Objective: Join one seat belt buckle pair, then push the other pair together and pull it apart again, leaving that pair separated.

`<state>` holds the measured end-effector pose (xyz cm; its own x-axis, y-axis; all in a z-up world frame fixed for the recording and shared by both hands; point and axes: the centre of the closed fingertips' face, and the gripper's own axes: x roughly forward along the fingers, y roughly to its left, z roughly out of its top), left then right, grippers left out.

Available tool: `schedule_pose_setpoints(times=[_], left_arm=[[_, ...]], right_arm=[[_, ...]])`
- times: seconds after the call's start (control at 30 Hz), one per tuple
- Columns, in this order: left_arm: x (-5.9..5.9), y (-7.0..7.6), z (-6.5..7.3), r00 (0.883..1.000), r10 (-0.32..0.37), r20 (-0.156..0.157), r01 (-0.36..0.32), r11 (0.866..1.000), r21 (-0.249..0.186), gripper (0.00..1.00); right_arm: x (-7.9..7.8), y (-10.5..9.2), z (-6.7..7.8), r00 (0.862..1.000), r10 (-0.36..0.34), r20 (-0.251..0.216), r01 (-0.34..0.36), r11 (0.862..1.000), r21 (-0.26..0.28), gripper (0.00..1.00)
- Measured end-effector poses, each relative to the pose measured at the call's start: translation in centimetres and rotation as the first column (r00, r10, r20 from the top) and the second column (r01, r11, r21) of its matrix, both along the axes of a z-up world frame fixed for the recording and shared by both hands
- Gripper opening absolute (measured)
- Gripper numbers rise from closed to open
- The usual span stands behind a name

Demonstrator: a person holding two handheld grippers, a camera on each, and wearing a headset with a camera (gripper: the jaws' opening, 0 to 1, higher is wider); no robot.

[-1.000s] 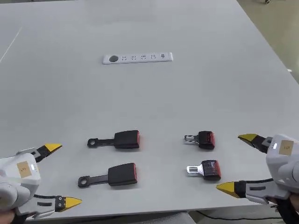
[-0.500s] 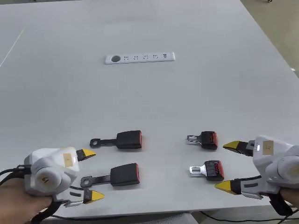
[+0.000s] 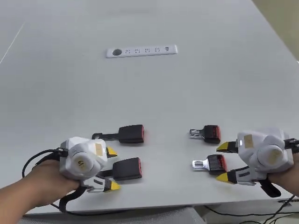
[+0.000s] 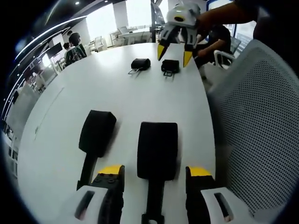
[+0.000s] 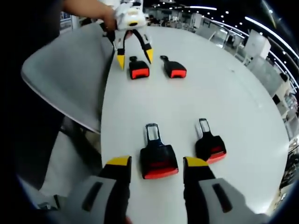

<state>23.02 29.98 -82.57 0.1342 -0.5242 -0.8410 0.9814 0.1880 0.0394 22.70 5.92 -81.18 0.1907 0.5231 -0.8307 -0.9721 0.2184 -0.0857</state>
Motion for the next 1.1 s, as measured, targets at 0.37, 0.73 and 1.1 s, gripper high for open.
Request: schedule_pose_setpoints(times=[0.37, 0.73, 1.1], left_arm=[[0.0, -1.3, 0.0, 0.998, -0.051, -0.035, 0.050, 0.999, -0.010, 0.46], [-0.3, -1.4, -0.1, 0.994, -0.093, -0.059, 0.094, 0.996, 0.006, 0.34], [-0.4, -1.4, -0.2, 0.990, -0.121, -0.069, 0.124, 0.992, 0.040, 0.34]], right_arm=[[0.0, -0.8, -1.8, 0.998, 0.033, -0.050, -0.035, 0.999, -0.034, 0.41], [0.2, -0.3, -1.8, 0.996, 0.055, -0.074, -0.057, 0.998, -0.022, 0.36], [0.3, -0.3, -1.8, 0.996, 0.046, -0.081, -0.049, 0.998, -0.037, 0.35]])
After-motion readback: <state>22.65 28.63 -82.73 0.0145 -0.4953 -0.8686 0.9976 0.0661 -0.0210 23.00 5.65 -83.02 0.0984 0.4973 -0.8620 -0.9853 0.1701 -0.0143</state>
